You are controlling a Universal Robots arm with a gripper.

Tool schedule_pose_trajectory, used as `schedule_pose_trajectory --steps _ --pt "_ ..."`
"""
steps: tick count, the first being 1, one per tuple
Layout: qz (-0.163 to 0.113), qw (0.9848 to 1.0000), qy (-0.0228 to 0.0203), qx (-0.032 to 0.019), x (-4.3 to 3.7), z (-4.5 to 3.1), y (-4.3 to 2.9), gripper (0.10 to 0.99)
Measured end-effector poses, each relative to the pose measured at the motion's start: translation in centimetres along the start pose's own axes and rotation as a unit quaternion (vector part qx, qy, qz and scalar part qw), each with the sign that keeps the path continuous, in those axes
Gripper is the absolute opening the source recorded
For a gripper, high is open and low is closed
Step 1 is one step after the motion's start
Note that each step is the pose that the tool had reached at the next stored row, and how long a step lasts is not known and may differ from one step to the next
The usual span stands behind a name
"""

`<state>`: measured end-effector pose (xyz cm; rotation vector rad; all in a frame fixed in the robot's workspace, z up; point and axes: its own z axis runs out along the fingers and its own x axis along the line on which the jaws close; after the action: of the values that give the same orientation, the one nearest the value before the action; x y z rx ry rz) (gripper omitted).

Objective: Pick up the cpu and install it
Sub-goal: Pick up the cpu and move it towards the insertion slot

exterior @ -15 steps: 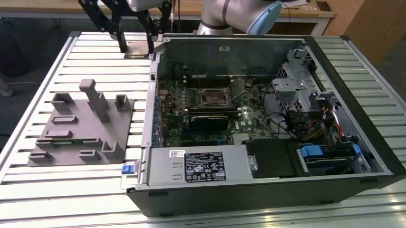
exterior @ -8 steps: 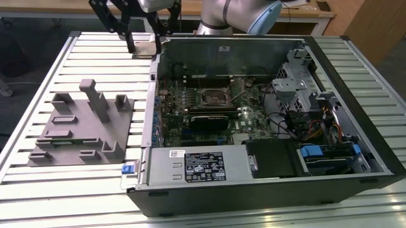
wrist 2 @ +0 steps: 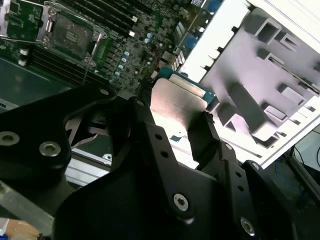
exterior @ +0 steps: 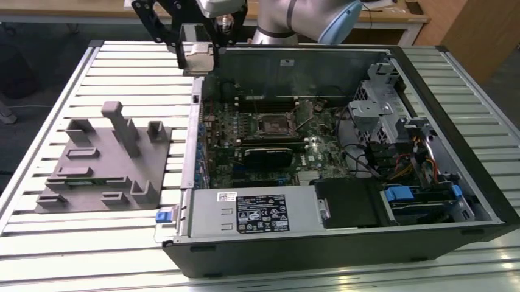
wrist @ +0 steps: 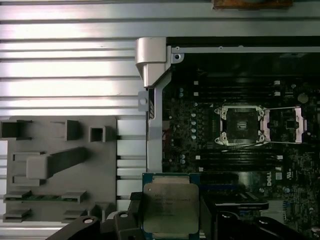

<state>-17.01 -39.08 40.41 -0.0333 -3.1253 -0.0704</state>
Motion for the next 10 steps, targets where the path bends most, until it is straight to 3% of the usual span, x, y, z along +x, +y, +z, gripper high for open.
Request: schedule_pose_trajectory --steps 10 --pt "0.0 1.0 0.0 0.0 -2.47 0.29 0.61 0.541"
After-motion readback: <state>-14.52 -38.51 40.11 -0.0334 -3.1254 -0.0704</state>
